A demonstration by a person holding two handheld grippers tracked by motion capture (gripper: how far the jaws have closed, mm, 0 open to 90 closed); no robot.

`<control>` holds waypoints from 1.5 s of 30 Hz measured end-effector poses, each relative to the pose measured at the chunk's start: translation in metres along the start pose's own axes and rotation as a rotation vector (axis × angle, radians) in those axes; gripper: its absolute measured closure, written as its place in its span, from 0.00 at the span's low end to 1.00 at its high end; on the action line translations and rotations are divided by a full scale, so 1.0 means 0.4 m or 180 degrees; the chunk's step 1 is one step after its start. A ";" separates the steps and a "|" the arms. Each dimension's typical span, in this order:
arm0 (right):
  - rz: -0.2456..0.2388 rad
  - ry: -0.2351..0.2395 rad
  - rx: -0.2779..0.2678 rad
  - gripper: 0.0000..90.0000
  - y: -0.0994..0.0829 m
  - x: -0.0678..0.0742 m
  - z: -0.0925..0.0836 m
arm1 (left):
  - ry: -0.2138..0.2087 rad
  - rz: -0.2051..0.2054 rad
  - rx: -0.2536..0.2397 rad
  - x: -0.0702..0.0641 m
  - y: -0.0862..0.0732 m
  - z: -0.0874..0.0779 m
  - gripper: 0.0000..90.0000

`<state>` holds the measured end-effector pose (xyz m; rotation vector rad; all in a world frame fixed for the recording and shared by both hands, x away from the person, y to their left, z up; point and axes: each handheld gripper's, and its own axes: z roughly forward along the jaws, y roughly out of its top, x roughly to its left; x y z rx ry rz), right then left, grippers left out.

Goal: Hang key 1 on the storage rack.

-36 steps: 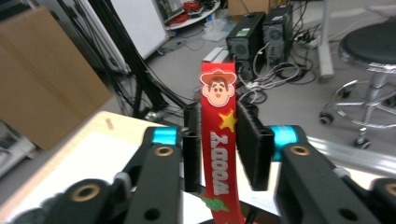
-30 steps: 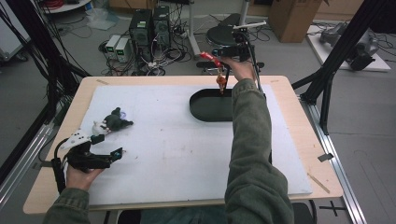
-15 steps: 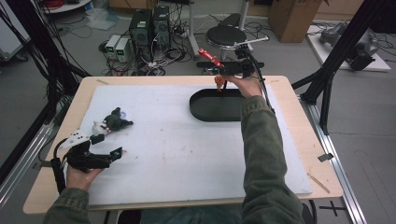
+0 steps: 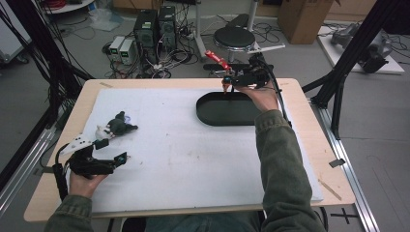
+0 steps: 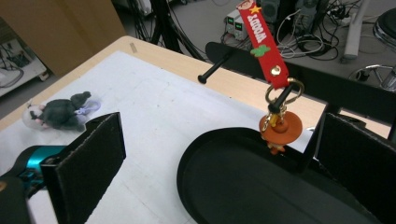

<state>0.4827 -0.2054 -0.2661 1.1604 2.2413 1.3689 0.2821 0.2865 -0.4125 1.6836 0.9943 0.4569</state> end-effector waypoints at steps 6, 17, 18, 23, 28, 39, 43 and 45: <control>-0.0044 -0.0022 0.0023 0.01 -0.051 0.007 -0.016 | 0.0022 0.0011 0.0025 0.001 0.000 0.002 0.02; -0.0211 -0.0050 -0.0021 0.01 -0.156 0.032 -0.029 | 0.0042 0.0024 0.0051 0.001 -0.002 0.001 0.02; -0.0213 -0.0025 -0.0003 0.01 -0.163 0.033 -0.031 | 0.0042 0.0028 0.0058 0.001 -0.002 0.001 0.02; -0.0298 -0.0047 0.0008 0.01 -0.192 0.046 -0.040 | 0.0049 0.0050 0.0071 0.000 -0.002 0.000 0.02; -0.0308 -0.0058 0.0019 0.01 -0.223 0.053 -0.051 | 0.0051 0.0060 0.0095 -0.003 -0.003 0.002 0.02; -0.0288 -0.0097 -0.0002 0.01 -0.297 0.054 -0.076 | 0.0053 0.0060 0.0106 -0.004 -0.003 0.003 0.02; -0.0283 -0.0146 -0.0087 0.01 -0.332 0.054 -0.087 | 0.0065 0.0067 0.0121 -0.003 -0.003 0.001 0.02; -0.0273 -0.0176 -0.0064 0.01 -0.354 0.053 -0.092 | 0.0055 0.0054 0.0124 -0.001 -0.003 0.004 0.02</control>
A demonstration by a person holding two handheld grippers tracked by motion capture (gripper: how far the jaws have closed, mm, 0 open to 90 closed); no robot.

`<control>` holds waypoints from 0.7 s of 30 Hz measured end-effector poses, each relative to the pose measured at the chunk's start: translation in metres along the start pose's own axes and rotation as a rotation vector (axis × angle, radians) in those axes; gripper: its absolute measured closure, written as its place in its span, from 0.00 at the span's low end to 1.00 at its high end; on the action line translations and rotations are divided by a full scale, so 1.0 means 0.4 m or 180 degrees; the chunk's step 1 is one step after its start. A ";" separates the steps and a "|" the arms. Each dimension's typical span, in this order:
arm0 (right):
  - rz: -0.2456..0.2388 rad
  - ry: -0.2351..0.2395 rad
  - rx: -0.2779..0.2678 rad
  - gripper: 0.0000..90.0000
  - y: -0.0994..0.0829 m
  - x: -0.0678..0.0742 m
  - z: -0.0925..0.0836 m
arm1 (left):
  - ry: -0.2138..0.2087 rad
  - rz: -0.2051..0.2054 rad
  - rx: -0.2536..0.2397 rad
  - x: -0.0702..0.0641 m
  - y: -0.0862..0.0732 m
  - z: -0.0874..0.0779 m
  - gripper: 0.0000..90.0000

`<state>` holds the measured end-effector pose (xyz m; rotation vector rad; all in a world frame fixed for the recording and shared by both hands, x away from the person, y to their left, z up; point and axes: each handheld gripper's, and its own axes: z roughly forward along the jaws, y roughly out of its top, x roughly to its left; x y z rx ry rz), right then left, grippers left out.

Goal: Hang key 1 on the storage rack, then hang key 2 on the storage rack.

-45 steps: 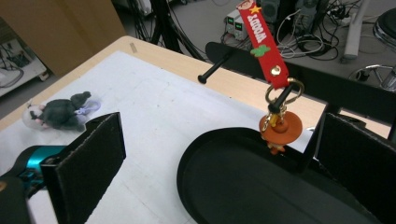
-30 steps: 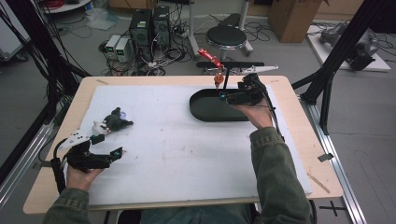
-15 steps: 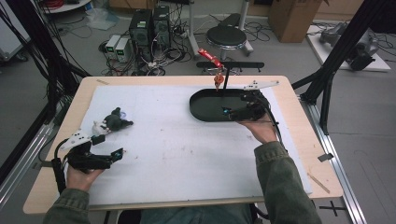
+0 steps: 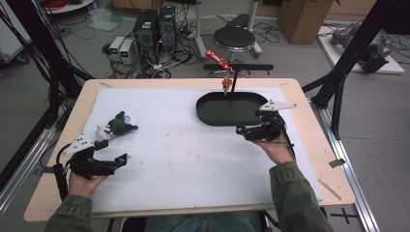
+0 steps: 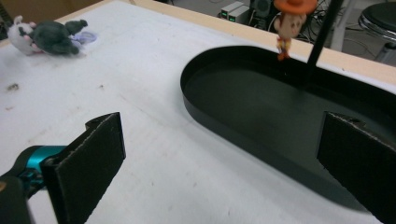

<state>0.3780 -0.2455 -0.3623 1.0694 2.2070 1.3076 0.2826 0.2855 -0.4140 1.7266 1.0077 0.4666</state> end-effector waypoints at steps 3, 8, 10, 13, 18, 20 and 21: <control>0.0000 -0.0059 0.0002 0.01 -0.032 0.003 -0.006 | 0.0025 0.0126 0.0103 0.001 0.003 0.013 0.02; 0.0037 -0.0161 -0.0081 0.01 -0.079 0.011 -0.026 | 0.0153 0.0317 0.0246 0.011 0.028 0.027 0.02; 0.0046 -0.0171 -0.0086 0.01 -0.098 0.009 -0.034 | 0.0161 0.0326 0.0271 0.018 0.040 0.030 0.02; 0.0094 -0.0183 -0.0063 0.01 -0.122 0.003 -0.042 | 0.0170 0.0313 0.0286 0.031 0.054 0.036 0.02; 0.0156 -0.0208 -0.0074 0.01 -0.145 -0.006 -0.060 | 0.0199 0.0331 0.0354 0.048 0.072 0.041 0.02; 0.0200 -0.0205 -0.0048 0.01 -0.155 -0.008 -0.064 | 0.0208 0.0358 0.0382 0.052 0.079 0.043 0.02; 0.0201 -0.0190 -0.0037 0.01 -0.160 -0.009 -0.066 | 0.0208 0.0366 0.0384 0.053 0.081 0.044 0.02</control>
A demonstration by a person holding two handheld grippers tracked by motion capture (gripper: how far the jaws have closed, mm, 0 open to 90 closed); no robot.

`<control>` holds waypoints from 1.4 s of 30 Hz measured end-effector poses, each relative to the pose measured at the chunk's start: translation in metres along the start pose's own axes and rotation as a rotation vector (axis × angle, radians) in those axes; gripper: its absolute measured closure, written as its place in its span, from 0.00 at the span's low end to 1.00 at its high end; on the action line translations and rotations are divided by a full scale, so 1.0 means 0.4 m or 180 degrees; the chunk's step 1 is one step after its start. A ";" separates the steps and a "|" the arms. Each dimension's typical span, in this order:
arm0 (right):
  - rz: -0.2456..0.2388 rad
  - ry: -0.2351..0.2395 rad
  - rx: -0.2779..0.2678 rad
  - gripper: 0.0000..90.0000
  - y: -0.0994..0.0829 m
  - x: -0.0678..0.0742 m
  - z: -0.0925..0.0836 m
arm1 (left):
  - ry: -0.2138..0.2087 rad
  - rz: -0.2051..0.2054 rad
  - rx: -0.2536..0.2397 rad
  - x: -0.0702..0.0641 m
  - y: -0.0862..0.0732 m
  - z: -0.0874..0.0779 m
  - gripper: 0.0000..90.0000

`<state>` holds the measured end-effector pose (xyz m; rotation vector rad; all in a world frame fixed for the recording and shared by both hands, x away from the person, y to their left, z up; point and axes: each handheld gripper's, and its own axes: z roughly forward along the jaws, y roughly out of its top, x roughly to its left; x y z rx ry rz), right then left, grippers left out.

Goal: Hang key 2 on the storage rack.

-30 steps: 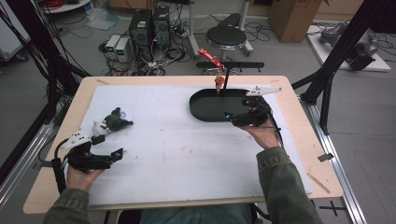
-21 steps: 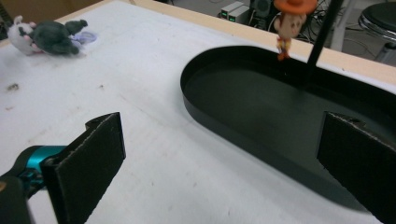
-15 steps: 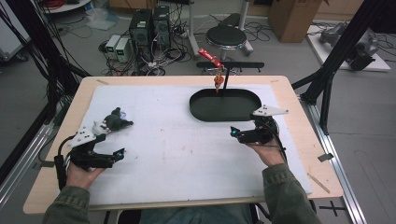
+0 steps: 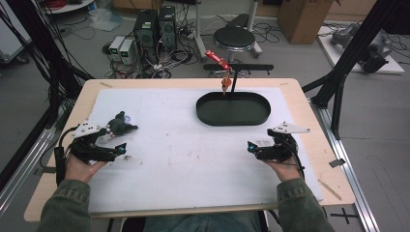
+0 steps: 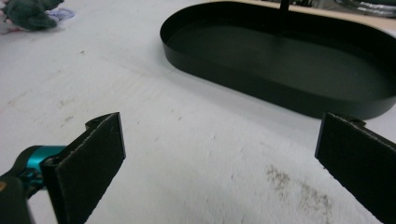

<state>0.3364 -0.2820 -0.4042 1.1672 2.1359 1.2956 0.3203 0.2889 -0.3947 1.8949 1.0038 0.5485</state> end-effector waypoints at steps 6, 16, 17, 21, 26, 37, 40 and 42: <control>-0.0085 -0.0092 -0.0061 0.01 -0.016 0.001 -0.018 | 0.0029 0.0088 0.0120 0.016 0.022 0.004 0.02; -0.0125 -0.0010 -0.0084 0.01 -0.044 -0.004 -0.030 | 0.0078 0.0022 0.0529 0.074 0.072 0.044 0.02; -0.0126 -0.0023 -0.0083 0.01 -0.045 -0.003 -0.030 | 0.0077 0.0038 0.0561 0.077 0.078 0.050 0.02; -0.0085 -0.0035 -0.0053 0.01 -0.049 -0.007 -0.027 | 0.0051 0.0021 0.0711 0.103 0.102 0.079 0.02; -0.0036 -0.0057 -0.0093 0.01 -0.052 -0.016 -0.031 | 0.0000 -0.0086 0.0913 0.148 0.113 0.123 0.02; 0.0027 0.0034 -0.0028 0.01 -0.067 -0.025 -0.030 | -0.0005 -0.0100 0.1465 0.220 0.128 0.158 0.02; 0.0059 0.0062 0.0030 0.01 -0.074 -0.026 -0.030 | 0.0015 -0.0055 0.1623 0.226 0.125 0.172 0.02; 0.0123 0.0107 0.0060 0.01 -0.082 -0.027 -0.035 | 0.0011 -0.0072 0.1652 0.229 0.123 0.176 0.03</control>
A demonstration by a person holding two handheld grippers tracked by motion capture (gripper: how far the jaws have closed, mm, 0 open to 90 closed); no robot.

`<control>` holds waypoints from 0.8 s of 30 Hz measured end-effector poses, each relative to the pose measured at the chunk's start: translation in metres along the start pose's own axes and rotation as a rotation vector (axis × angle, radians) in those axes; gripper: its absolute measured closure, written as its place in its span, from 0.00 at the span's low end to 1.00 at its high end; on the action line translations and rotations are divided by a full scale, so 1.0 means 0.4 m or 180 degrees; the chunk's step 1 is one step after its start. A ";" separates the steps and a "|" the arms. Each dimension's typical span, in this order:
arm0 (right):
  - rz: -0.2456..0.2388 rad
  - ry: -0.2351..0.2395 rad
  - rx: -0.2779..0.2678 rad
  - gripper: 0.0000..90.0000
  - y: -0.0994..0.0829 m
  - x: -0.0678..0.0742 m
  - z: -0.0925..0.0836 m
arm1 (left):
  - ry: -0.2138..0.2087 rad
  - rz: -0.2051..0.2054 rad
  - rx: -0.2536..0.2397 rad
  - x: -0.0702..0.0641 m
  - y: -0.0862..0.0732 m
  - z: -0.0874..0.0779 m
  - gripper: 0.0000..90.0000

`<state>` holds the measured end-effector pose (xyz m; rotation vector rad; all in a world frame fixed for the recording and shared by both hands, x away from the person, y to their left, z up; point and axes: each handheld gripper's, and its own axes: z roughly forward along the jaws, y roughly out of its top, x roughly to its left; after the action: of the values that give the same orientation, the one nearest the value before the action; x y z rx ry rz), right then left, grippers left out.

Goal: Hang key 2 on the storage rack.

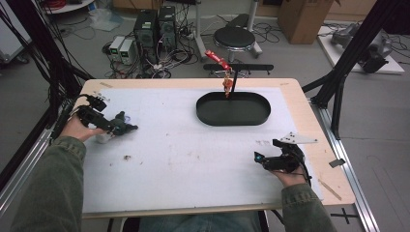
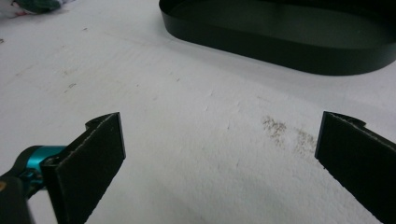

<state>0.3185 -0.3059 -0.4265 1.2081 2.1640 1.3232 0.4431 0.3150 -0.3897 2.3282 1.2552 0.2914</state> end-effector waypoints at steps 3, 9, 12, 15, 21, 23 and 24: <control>-0.0002 -0.0038 -0.0030 0.01 -0.007 -0.010 -0.006 | -0.0045 0.0039 0.0109 -0.005 -0.001 0.014 0.03; 0.0023 -0.0085 -0.0180 0.01 -0.012 -0.020 -0.019 | -0.0045 0.0208 0.0415 -0.018 -0.006 0.047 0.08; 0.0056 -0.0091 -0.0189 0.01 -0.015 -0.022 -0.023 | -0.0061 0.0230 0.0444 -0.026 -0.003 0.059 0.09; 0.0060 -0.0110 -0.0203 0.01 -0.016 -0.025 -0.025 | -0.0065 0.0244 0.0472 -0.033 -0.001 0.064 0.14; 0.0054 -0.0100 -0.0167 0.01 -0.016 -0.022 -0.020 | 0.0134 0.0195 0.0519 -0.042 0.005 0.055 0.35; 0.0037 -0.0062 -0.0119 0.01 -0.017 -0.020 -0.016 | 0.0144 0.0156 0.0520 -0.038 0.003 0.052 0.39; 0.0027 -0.0061 -0.0094 0.01 -0.018 -0.019 -0.013 | 0.0142 0.0135 0.0521 -0.036 0.002 0.050 0.40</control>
<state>0.3161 -0.3161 -0.4309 1.2150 2.1209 1.3369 0.4437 0.2964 -0.4060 2.5018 1.2962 0.2649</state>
